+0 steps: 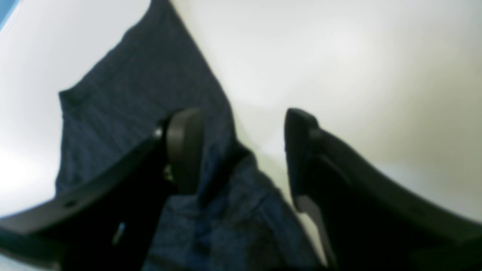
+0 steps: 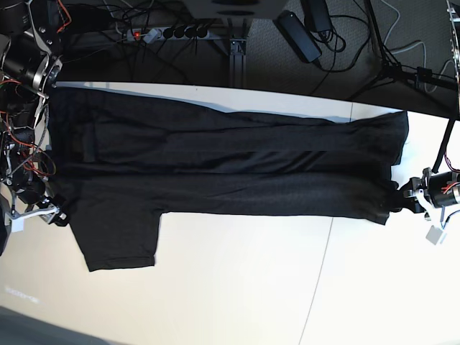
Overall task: Fold the T-shirt properly
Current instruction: 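Release the right gripper and regrasp the strip end at the hem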
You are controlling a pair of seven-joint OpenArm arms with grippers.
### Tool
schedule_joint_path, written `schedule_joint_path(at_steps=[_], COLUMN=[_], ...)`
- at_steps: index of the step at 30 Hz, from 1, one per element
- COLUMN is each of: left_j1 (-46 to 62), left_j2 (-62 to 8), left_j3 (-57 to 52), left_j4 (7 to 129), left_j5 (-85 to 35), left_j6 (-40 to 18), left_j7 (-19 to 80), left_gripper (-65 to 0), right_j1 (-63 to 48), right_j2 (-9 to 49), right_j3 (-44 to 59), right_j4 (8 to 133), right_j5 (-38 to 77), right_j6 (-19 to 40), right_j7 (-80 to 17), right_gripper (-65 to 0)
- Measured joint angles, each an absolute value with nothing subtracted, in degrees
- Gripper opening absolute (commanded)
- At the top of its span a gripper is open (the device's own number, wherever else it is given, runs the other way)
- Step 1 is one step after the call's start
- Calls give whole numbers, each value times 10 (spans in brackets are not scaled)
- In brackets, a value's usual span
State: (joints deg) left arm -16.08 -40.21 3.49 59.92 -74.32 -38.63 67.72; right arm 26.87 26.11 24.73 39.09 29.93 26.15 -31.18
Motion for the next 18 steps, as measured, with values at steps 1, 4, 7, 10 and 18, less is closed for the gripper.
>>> schedule_joint_path(at_steps=[1,4,7,10,18], left_j1=[-161,-161,-161,-161,-161], left_j2=[-402,-402,-402,-402,-402], left_j3=[35,35,35,35,35], left_j4=[606,622,629,630,630], left_j5=[-739,-738,-737,-737,-736], left_j6=[-386,-386,-386,-386,-386], left_j7=[677,677,677,677,677], left_gripper=[-650,-650,-650,-650,-650], right_j1=[270,276,276,279,280], right_j2=[256,250,239,232,212], right_j3=[247,248,248,249,229], right_j4=[386,375,368,368,369], right_j5=[295,284,284,262,261], right_j6=[262,262,262,262,261], right_j7=[-297,-297,-281,-274,-252], right_gripper=[-309,-309,-309,-309,-310])
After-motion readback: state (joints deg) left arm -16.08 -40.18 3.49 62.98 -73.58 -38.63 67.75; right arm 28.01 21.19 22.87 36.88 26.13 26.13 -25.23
